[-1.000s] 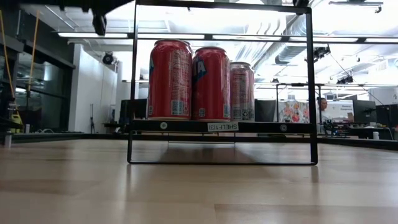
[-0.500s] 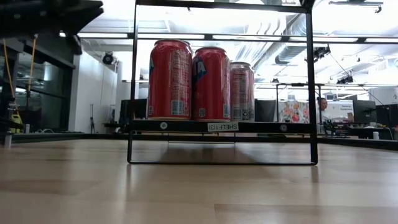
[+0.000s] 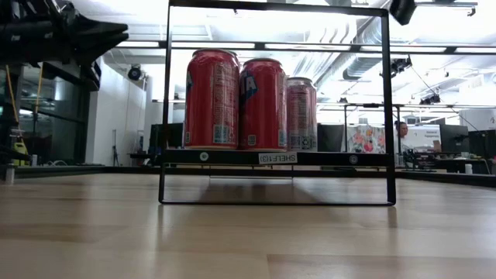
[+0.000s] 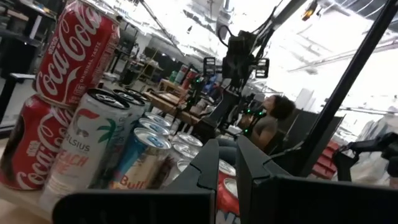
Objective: Place canned beverage on shelf
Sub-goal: Return to Home Position
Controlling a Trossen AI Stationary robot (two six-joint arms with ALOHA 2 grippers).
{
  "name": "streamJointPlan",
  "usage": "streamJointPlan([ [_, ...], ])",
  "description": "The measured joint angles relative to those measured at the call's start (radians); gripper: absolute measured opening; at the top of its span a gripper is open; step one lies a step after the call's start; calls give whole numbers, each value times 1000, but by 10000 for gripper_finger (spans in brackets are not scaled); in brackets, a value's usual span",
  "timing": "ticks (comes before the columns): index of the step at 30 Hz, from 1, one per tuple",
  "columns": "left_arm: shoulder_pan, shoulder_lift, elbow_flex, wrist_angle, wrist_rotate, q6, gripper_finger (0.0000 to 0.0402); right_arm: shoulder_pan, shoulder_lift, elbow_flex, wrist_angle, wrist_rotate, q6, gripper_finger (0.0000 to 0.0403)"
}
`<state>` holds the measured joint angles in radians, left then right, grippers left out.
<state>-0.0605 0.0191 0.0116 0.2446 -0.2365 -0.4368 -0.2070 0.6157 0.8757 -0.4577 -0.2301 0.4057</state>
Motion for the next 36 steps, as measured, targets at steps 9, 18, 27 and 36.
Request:
streamJointPlan([
  [9,0,4,0,-23,6,54,1,0,-339,-273,33,-4,-67,0],
  [18,0,4,0,-23,6,56,3,-3,-486,-770,783,43,-119,0],
  [27,0,4,0,-23,6,55,3,-2,-487,-858,715,4,-232,0],
  [36,0,4,0,-23,6,55,3,-2,-483,-858,484,11,-224,0],
])
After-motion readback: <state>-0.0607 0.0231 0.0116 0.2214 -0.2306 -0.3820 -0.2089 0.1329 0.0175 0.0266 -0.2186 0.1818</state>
